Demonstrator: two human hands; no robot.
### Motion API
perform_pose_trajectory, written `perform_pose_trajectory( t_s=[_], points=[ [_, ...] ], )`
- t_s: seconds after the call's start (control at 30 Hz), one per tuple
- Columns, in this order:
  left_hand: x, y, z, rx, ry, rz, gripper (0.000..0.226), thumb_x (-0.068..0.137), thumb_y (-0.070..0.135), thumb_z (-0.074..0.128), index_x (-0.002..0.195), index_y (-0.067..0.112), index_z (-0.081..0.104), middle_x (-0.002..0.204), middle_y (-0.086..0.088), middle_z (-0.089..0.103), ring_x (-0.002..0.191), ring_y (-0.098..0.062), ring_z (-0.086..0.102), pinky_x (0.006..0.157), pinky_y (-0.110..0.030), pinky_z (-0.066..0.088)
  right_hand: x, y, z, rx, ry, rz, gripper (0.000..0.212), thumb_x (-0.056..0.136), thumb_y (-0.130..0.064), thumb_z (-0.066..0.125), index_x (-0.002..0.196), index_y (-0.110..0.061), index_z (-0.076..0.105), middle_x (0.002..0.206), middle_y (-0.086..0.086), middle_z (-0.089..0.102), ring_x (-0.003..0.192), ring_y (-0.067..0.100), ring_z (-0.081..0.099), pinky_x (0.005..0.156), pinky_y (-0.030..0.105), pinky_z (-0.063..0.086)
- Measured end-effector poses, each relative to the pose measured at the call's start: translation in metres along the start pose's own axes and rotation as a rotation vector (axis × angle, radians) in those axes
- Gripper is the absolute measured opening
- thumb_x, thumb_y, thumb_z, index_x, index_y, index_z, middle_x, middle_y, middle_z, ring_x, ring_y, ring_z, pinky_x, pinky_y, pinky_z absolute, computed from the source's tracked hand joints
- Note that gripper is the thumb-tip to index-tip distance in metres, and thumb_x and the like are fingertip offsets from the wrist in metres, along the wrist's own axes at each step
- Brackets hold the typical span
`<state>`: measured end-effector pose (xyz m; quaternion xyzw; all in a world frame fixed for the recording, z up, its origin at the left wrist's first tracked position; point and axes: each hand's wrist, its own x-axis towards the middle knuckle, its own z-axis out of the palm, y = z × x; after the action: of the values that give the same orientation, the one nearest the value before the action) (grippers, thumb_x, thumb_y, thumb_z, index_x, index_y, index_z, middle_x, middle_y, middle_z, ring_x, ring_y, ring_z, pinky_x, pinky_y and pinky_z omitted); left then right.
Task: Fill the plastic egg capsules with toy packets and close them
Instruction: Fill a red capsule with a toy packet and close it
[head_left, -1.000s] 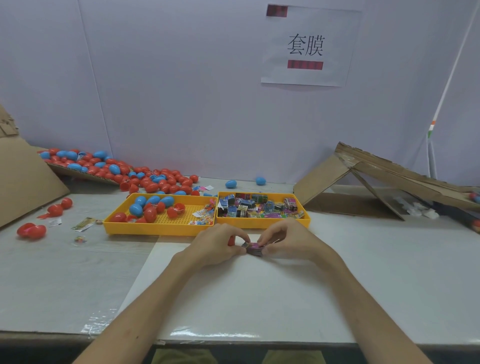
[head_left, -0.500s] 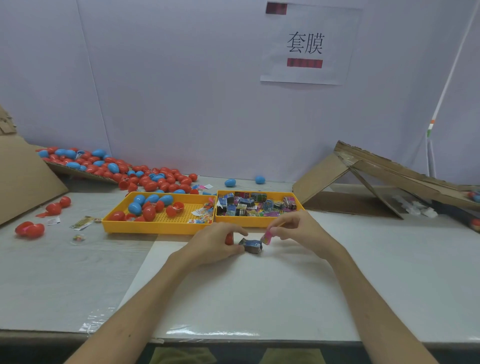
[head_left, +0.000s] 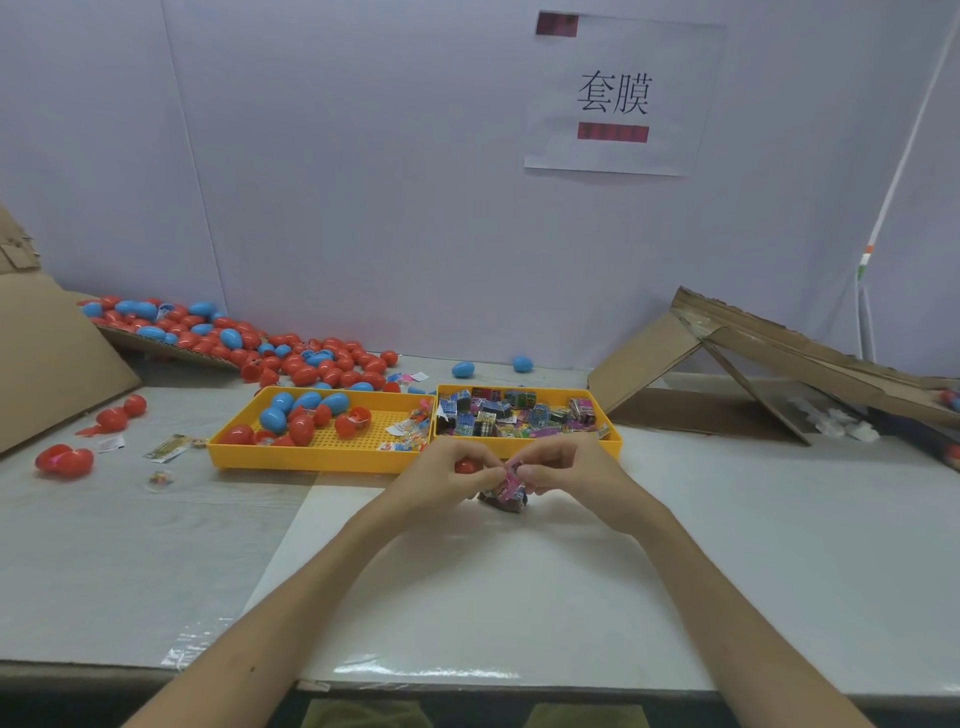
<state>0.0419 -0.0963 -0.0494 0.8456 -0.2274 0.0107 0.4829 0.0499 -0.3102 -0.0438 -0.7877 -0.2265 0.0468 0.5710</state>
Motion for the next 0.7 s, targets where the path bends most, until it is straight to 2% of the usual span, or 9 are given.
perform_pose_trajectory(
  t_s=[0.1,0.2,0.27,0.4,0.47,0.53,0.63,0.7],
  points=[
    [0.000,0.001,-0.001,-0.093,0.012,-0.067,0.014,0.095,0.023,0.070,0.083,0.026,0.077,0.062,0.015,0.063,0.057,0.002,0.052,0.050,-0.015,0.040,0.004,0.000,0.003,0.057,0.100,-0.016,0.015,0.093,-0.011,0.070,0.104,-0.018,0.076,0.085,0.007,0.077,0.075,0.016,0.071,0.070,0.026,0.056],
    [0.000,0.001,-0.003,-0.235,0.061,-0.130,0.011,0.095,0.026,0.071,0.086,0.023,0.076,0.058,0.010,0.057,0.049,-0.002,0.045,0.044,-0.016,0.034,0.008,-0.003,0.005,0.193,0.179,0.012,0.011,0.097,-0.015,0.064,0.101,-0.019,0.073,0.085,0.006,0.076,0.072,0.020,0.072,0.065,0.026,0.056],
    [0.000,0.000,-0.006,-0.322,0.096,-0.160,0.012,0.095,0.028,0.071,0.091,0.018,0.075,0.056,0.007,0.051,0.046,-0.005,0.040,0.042,-0.017,0.030,0.011,-0.008,0.006,0.236,0.155,0.068,0.009,0.098,-0.023,0.064,0.098,-0.017,0.071,0.088,0.007,0.075,0.072,0.021,0.072,0.063,0.027,0.056],
    [0.000,0.001,-0.009,-0.483,0.155,-0.175,0.015,0.094,0.027,0.072,0.092,0.013,0.074,0.057,0.002,0.043,0.046,-0.010,0.033,0.040,-0.019,0.023,0.010,-0.016,0.008,0.172,-0.005,0.131,0.028,0.087,-0.043,0.069,0.088,-0.015,0.069,0.091,0.006,0.074,0.077,0.017,0.070,0.070,0.028,0.055],
    [0.000,0.003,-0.009,-0.534,0.172,-0.177,0.014,0.093,0.028,0.072,0.081,0.022,0.076,0.058,0.001,0.042,0.047,-0.010,0.031,0.041,-0.019,0.022,0.008,-0.015,0.015,0.160,0.002,0.107,0.021,0.084,-0.037,0.075,0.086,-0.017,0.070,0.087,0.002,0.074,0.077,0.017,0.069,0.071,0.030,0.054],
    [0.000,0.004,-0.009,-0.555,0.180,-0.174,0.019,0.093,0.028,0.072,0.074,0.026,0.076,0.059,0.000,0.042,0.047,-0.010,0.030,0.041,-0.020,0.020,0.008,-0.011,0.024,0.172,0.083,0.062,0.009,0.087,-0.024,0.076,0.083,-0.018,0.071,0.080,-0.001,0.072,0.073,0.016,0.067,0.068,0.028,0.052],
    [0.000,0.004,-0.009,-0.558,0.180,-0.189,0.014,0.092,0.029,0.074,0.081,0.020,0.075,0.059,-0.001,0.042,0.047,-0.011,0.030,0.040,-0.020,0.019,0.011,-0.006,0.031,0.199,0.175,0.008,0.007,0.089,-0.015,0.075,0.083,-0.016,0.071,0.073,-0.003,0.069,0.065,0.013,0.063,0.063,0.026,0.049],
    [0.000,0.003,-0.009,-0.558,0.181,-0.201,0.014,0.091,0.030,0.074,0.083,0.018,0.075,0.060,0.000,0.041,0.047,-0.011,0.029,0.040,-0.020,0.019,0.012,-0.006,0.029,0.234,0.211,-0.019,0.007,0.088,-0.015,0.076,0.084,-0.016,0.071,0.075,0.001,0.070,0.062,0.013,0.061,0.060,0.025,0.047]
  ],
)
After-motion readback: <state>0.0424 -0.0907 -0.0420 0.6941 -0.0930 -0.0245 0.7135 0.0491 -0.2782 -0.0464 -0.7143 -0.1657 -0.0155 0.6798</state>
